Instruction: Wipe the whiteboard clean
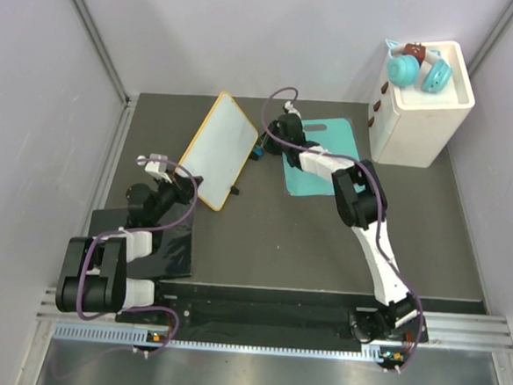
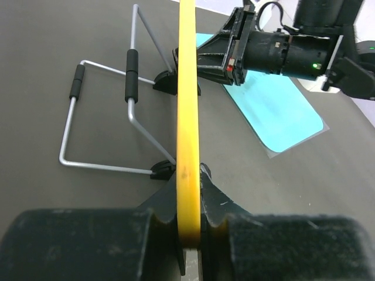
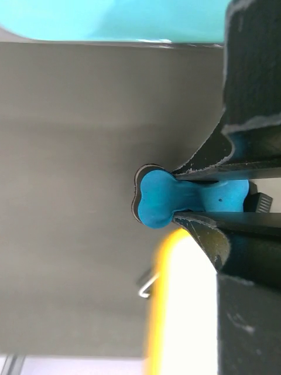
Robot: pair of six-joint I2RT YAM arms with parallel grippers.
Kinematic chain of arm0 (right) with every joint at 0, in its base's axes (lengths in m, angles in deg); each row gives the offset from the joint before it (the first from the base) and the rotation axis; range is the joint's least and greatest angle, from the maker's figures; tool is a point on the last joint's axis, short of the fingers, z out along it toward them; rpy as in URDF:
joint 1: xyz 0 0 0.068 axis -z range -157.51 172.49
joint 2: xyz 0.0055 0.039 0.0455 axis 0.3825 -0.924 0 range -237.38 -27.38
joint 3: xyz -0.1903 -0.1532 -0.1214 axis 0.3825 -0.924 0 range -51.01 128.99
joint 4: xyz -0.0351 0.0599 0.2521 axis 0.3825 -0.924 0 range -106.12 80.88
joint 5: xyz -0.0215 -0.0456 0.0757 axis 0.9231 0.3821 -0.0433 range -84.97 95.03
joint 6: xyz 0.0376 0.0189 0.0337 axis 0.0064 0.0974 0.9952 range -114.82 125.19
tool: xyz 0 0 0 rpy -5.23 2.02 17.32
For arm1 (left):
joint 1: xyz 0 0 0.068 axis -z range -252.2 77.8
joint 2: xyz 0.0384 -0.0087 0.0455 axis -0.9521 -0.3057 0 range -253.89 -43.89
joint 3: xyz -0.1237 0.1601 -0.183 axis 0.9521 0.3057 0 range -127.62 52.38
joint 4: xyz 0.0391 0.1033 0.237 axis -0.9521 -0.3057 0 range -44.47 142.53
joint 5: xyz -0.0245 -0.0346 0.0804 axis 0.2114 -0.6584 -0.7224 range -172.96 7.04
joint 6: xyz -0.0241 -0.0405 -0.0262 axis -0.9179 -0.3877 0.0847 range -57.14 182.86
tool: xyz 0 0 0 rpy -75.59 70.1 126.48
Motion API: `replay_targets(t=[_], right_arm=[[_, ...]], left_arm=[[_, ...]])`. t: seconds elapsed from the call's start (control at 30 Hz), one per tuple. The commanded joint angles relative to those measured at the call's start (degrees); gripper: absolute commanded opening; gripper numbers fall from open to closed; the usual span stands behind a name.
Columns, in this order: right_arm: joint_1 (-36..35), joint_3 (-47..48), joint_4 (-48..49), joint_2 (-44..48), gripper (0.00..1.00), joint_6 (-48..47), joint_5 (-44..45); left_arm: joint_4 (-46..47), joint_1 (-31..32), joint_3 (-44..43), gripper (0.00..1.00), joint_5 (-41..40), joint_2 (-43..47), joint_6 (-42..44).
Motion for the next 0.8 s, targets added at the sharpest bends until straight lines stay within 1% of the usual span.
replay_targets(t=[0.0,0.1,0.17,0.33,0.43,0.53,0.6,0.63,0.77], right_arm=[[-5.73,-5.85,0.44,8.57,0.0,-2.0,2.73],[-4.15,-6.38,-1.32,9.29,0.0,-1.82,5.13],[-2.66,-6.38,-2.37,9.64,0.0,-1.12,5.22],[-1.16,-10.68,-4.13,13.41,0.0,-1.03,7.68],[-0.9,-14.29,-4.13,16.49,0.0,-1.21,10.66],[-0.37,-15.0,-4.84,17.37,0.0,-0.95,11.9],[-0.19,-15.43,-7.21,17.72,0.0,-0.51,12.95],[-0.02,-15.78,-6.87,17.9,0.0,-0.51,12.69],[0.25,-20.52,-0.2,20.44,0.0,-0.24,9.62]], left_arm=[[-5.93,2.54,0.87,0.0,10.51,-0.85,1.61],[-6.1,2.54,0.87,0.0,10.16,-0.67,1.7],[-6.1,2.55,0.96,0.0,9.98,-0.32,1.7],[-6.54,2.55,0.96,0.0,8.93,0.21,1.43],[-5.14,2.55,0.7,0.0,9.27,-0.58,0.56],[-1.81,2.55,0.61,0.0,10.07,-1.37,-1.19],[-0.22,2.54,0.09,0.0,9.98,-1.99,-2.17],[-0.39,2.55,-0.96,0.0,10.24,-2.34,-2.43],[-2.15,2.55,-3.08,0.0,10.51,-2.96,-2.43]])
